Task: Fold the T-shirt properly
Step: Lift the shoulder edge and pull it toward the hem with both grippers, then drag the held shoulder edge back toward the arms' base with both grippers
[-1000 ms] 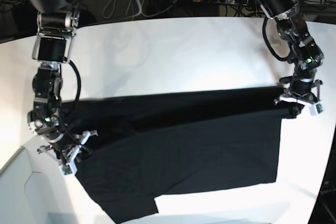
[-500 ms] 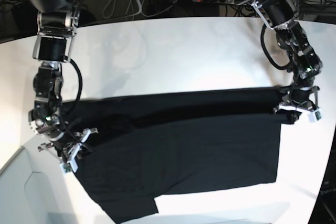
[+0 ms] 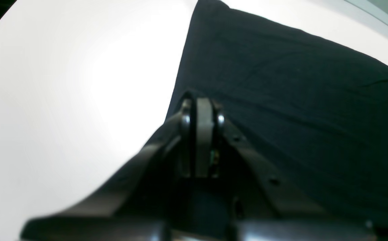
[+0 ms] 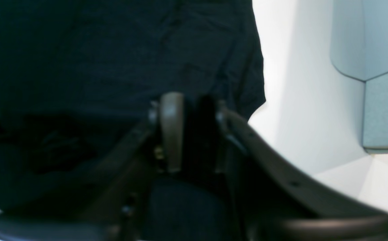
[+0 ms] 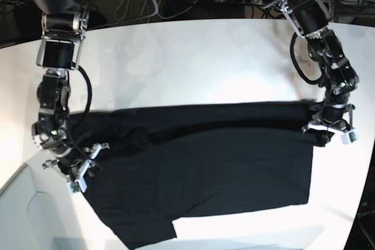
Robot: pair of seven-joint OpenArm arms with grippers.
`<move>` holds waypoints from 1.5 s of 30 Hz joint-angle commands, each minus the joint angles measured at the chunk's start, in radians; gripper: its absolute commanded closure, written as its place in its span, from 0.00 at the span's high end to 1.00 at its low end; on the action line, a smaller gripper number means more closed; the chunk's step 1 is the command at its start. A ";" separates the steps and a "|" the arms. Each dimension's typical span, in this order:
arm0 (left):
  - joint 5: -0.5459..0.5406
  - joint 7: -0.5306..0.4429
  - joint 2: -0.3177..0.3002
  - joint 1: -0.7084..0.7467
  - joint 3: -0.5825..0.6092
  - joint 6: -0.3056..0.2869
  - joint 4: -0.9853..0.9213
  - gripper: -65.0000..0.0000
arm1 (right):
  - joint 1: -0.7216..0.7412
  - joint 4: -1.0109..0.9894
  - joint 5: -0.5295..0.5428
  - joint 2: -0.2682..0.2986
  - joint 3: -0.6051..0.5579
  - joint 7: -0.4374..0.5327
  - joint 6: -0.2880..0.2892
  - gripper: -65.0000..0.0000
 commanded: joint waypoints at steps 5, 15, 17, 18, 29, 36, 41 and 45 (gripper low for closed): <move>-0.007 -0.023 -0.016 -0.020 -0.003 -0.002 0.016 0.35 | 0.029 0.023 0.008 0.029 0.004 0.022 0.006 0.50; -0.013 -0.025 -0.016 0.046 -0.012 -0.006 0.014 0.57 | 0.002 0.038 0.010 0.060 0.011 0.025 0.006 0.58; -0.016 -0.030 -0.016 0.073 -0.012 -0.006 -0.001 0.57 | -0.015 0.074 0.012 0.075 0.013 0.022 0.006 0.58; -0.016 -0.033 -0.016 0.082 -0.012 -0.006 -0.016 0.57 | -0.030 0.089 0.012 0.077 0.013 0.023 0.006 0.59; -0.017 -0.034 -0.010 0.084 -0.076 -0.012 -0.148 0.57 | -0.139 0.186 0.008 0.109 0.074 0.023 0.006 0.59; -0.017 -0.030 -0.006 0.082 -0.076 -0.013 -0.191 0.51 | -0.139 0.124 0.010 0.111 0.215 0.016 0.006 0.67; -0.019 -0.030 -0.006 0.084 -0.076 -0.013 -0.205 0.12 | -0.141 0.095 0.012 0.111 0.228 0.016 0.006 0.68; -0.019 -0.027 -0.006 0.088 -0.076 -0.013 -0.210 0.00 | -0.139 0.028 0.013 0.108 0.226 0.023 0.006 0.68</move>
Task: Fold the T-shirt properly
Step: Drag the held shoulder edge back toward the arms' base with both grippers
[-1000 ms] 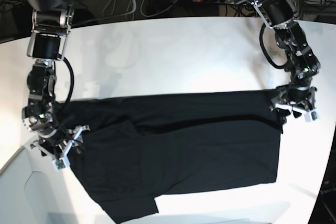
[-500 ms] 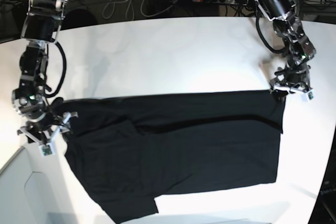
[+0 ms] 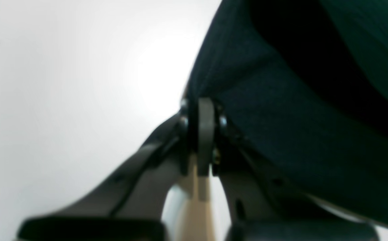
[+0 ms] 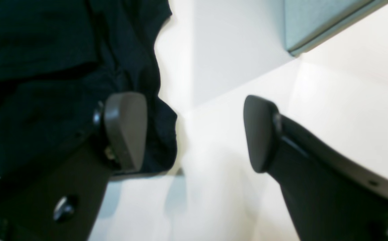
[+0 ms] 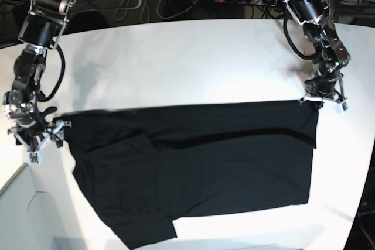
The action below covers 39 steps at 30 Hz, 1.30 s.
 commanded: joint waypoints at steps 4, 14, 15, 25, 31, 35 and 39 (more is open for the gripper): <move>0.005 0.014 -0.011 -0.001 -0.002 0.001 0.004 0.00 | 0.027 -0.074 0.008 0.011 0.003 0.020 0.006 0.68; 0.006 0.015 -0.011 0.017 -0.003 0.004 0.004 0.00 | 0.038 -0.263 0.006 0.016 0.007 0.117 0.006 0.67; 0.008 0.015 -0.011 0.019 -0.005 0.006 0.004 0.00 | 0.036 -0.263 0.006 0.016 0.007 0.117 0.006 0.65; 0.006 0.014 -0.013 0.042 -0.003 0.007 0.004 0.00 | -0.022 -0.237 0.005 0.043 0.003 0.107 0.006 0.02; 0.005 0.015 -0.010 0.099 -0.003 0.007 0.068 0.00 | -0.114 -0.048 0.008 0.051 0.003 0.095 0.006 0.00; 0.005 0.015 0.009 0.149 -0.008 0.003 0.168 0.00 | -0.143 0.075 0.008 0.052 0.007 0.014 0.008 0.00; 0.003 0.015 0.019 0.215 -0.008 0.003 0.312 0.00 | -0.156 0.188 0.006 0.052 0.009 -0.066 0.057 0.00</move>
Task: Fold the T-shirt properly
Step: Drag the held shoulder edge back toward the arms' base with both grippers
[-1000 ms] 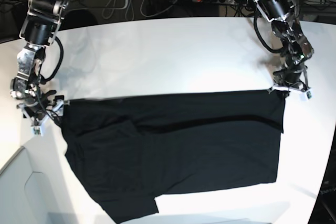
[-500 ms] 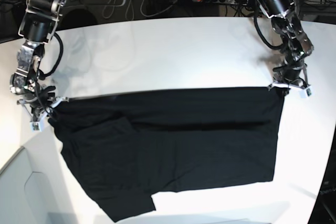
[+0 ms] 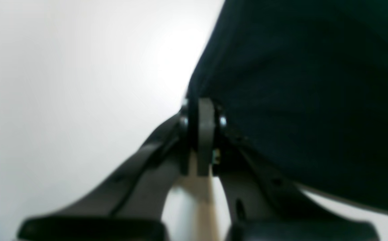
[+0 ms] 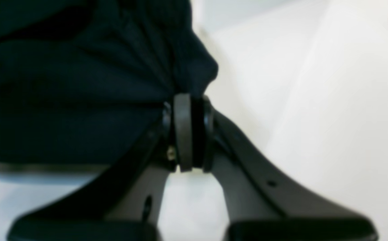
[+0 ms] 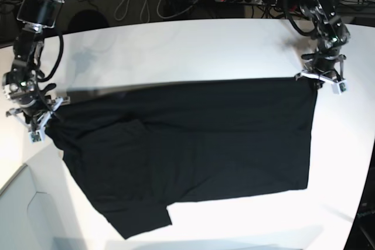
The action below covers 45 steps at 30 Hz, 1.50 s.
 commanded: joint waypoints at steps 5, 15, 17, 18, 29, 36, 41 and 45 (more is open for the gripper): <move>-0.007 -0.014 -0.008 -0.013 -0.006 0.009 0.180 0.00 | 0.079 0.118 -0.004 0.021 0.009 -0.095 0.085 0.00; -0.004 0.255 -0.003 -0.140 -0.101 0.003 0.260 0.00 | 0.261 0.138 -0.004 0.035 0.002 -0.315 0.086 0.00; -0.004 0.255 -0.003 -0.133 -0.099 0.003 0.260 0.00 | 0.260 0.141 -0.004 0.046 0.002 -0.313 0.086 0.00; -0.004 0.255 -0.003 -0.131 -0.102 0.003 0.260 0.00 | 0.260 0.141 -0.004 0.047 0.002 -0.313 0.086 0.00; -0.004 0.261 0.000 -0.054 -0.105 0.003 0.269 0.00 | 0.132 0.144 0.000 0.061 0.009 -0.288 0.086 0.00; -0.006 0.255 0.083 0.056 -0.145 0.002 0.271 0.00 | -0.070 0.176 0.002 0.058 0.011 -0.152 0.086 0.00; -0.006 0.255 0.104 0.133 -0.161 0.002 0.271 0.00 | -0.193 0.276 -0.004 0.033 0.015 -0.152 0.086 0.00; -0.006 0.255 0.104 0.173 -0.161 0.002 0.271 0.00 | -0.273 0.311 -0.004 -0.011 0.097 -0.150 0.086 0.00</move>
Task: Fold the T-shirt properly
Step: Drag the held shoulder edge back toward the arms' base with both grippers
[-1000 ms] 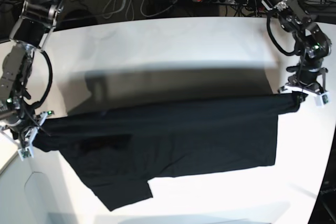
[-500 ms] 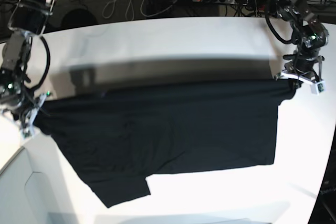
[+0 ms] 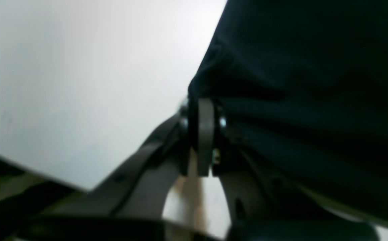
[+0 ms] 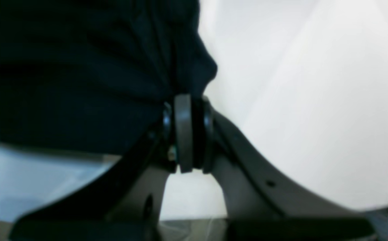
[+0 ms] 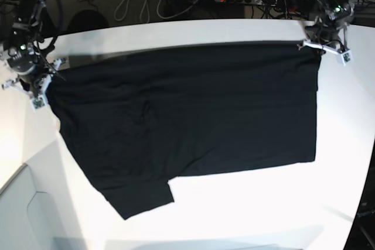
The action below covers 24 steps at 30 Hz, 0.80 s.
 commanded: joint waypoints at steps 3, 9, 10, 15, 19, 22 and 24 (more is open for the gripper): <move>-0.004 -0.022 -0.015 0.012 -0.005 0.002 0.019 0.00 | -0.034 0.016 -0.013 0.009 0.031 0.005 0.010 0.00; -0.002 -0.016 -0.015 0.024 -0.005 0.002 0.010 0.00 | -0.111 0.017 -0.009 0.008 0.048 0.022 0.010 0.00; 0.001 -0.015 -0.013 0.026 -0.005 0.002 0.014 0.00 | -0.121 0.017 -0.009 0.008 0.048 0.040 0.010 0.00; -0.004 -0.015 -0.012 0.071 -0.002 0.000 0.017 0.00 | -0.144 0.017 -0.011 0.009 0.050 0.074 0.010 0.00; -0.004 -0.015 -0.001 0.100 -0.005 0.000 0.026 0.00 | -0.140 0.017 -0.011 0.011 0.050 0.074 0.010 0.00; -0.004 -0.019 0.005 0.120 -0.007 0.000 0.056 0.00 | -0.138 0.017 -0.011 0.011 0.050 0.074 0.010 0.00; -0.004 -0.021 0.008 0.124 -0.007 0.000 0.063 0.00 | -0.140 0.017 -0.011 0.011 0.050 0.074 0.010 0.00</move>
